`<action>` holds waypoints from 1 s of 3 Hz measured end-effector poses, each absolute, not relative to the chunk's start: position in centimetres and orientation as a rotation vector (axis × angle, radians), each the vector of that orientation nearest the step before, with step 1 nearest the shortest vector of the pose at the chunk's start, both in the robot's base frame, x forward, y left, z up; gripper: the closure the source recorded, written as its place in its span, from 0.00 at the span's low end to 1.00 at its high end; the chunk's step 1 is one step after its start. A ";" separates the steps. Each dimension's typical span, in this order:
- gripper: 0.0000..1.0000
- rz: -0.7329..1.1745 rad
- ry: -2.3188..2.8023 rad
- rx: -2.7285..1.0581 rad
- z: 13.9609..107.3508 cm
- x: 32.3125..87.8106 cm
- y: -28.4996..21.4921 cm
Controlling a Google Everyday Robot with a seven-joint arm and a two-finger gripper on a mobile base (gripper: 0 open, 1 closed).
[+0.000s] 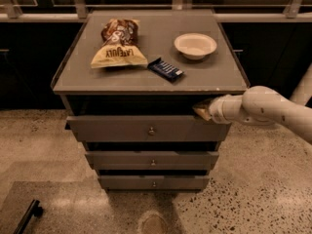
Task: Open top drawer
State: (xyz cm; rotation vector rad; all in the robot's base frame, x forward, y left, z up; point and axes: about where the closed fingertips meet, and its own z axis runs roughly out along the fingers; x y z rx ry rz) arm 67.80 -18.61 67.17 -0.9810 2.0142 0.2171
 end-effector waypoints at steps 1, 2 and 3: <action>1.00 0.242 2.041 -1.013 66.7 67.2 -18.6; 1.00 0.242 2.041 -1.013 66.9 67.2 -18.6; 1.00 0.272 2.055 -1.010 66.9 66.6 -18.6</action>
Offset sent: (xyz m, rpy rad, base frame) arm -0.1136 -0.0380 -0.0484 0.0219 0.4970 0.1741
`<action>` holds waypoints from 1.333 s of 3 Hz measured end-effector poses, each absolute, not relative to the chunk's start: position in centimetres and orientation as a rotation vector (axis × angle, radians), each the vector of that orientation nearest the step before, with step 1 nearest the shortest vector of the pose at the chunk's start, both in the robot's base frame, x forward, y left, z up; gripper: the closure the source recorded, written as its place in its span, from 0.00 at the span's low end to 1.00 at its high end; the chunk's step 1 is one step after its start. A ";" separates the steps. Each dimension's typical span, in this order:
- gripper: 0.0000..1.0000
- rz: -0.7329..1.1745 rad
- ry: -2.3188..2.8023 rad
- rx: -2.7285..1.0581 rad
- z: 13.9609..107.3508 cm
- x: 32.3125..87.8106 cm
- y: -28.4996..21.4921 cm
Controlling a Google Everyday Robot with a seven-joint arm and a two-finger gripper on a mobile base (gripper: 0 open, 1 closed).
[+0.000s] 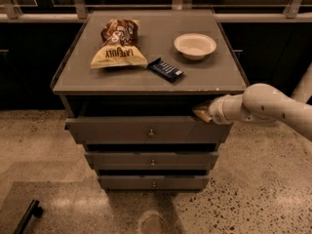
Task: Open top drawer
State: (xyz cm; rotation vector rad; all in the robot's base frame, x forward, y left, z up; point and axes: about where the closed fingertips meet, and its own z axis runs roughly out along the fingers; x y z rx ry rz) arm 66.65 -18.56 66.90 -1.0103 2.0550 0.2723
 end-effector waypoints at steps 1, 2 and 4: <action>1.00 0.273 2.055 -1.010 67.0 66.7 -18.3; 1.00 0.311 2.057 -0.998 67.3 66.1 -17.9; 1.00 0.533 2.119 -0.895 68.3 60.8 -19.2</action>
Offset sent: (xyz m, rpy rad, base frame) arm -0.1693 -0.0539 0.0293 0.4641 0.3862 -0.0257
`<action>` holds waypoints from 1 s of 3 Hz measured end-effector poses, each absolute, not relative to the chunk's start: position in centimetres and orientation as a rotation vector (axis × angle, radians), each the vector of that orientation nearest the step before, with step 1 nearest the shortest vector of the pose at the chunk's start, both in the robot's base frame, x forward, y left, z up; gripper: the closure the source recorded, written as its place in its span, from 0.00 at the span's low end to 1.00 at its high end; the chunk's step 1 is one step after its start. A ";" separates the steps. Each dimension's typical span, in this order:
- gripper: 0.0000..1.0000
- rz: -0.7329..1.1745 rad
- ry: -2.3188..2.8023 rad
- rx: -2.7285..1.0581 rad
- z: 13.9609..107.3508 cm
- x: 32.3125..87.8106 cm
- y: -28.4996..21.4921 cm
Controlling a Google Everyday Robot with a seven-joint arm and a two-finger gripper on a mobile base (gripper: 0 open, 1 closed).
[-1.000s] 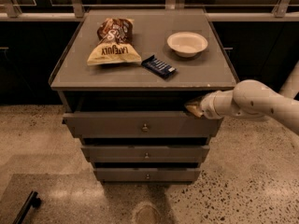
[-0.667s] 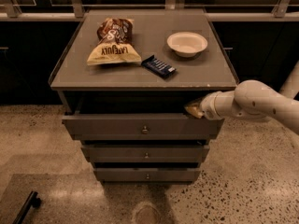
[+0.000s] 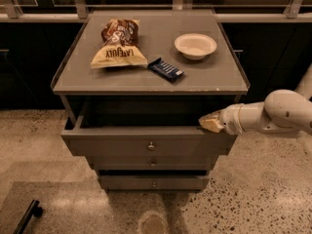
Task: Open top drawer
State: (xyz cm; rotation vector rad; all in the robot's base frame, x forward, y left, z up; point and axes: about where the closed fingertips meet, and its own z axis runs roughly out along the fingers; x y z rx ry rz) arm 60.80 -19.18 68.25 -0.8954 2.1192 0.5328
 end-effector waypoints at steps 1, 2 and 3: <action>1.00 0.534 2.122 -0.896 68.1 60.8 -19.1; 1.00 0.559 2.154 -0.852 67.1 60.7 -19.7; 1.00 0.565 2.163 -0.863 67.0 60.6 -19.4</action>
Offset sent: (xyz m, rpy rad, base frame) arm -0.0037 -0.0198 -0.0438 0.0495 0.0962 -0.0825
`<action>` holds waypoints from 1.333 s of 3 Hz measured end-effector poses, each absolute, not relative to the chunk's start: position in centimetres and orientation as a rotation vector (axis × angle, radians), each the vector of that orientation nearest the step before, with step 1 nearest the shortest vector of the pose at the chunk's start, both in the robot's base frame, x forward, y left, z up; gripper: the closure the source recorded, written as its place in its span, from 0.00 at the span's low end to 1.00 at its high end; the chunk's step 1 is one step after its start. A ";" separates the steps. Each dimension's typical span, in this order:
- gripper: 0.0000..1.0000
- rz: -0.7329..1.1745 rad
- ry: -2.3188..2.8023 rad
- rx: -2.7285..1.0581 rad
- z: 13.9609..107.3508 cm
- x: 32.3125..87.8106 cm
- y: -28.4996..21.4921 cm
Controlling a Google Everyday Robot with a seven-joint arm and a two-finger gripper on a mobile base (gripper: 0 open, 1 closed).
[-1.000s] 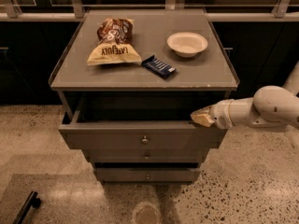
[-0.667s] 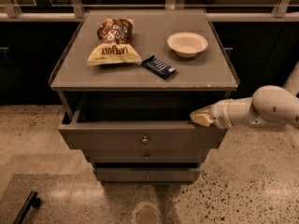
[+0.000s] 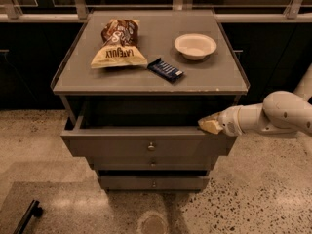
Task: Open top drawer
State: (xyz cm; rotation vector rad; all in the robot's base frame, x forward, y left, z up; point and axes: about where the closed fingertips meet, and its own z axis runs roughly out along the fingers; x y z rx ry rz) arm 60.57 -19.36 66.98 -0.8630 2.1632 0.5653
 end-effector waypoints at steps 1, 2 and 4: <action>1.00 0.566 2.163 -0.863 67.2 60.6 -19.4; 1.00 0.579 2.166 -0.857 67.2 60.0 -19.3; 1.00 0.657 2.169 -0.823 68.7 56.2 -18.3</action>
Offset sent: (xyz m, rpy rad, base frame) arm -0.1493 -0.0039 -0.0015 0.1689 0.1360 -0.0128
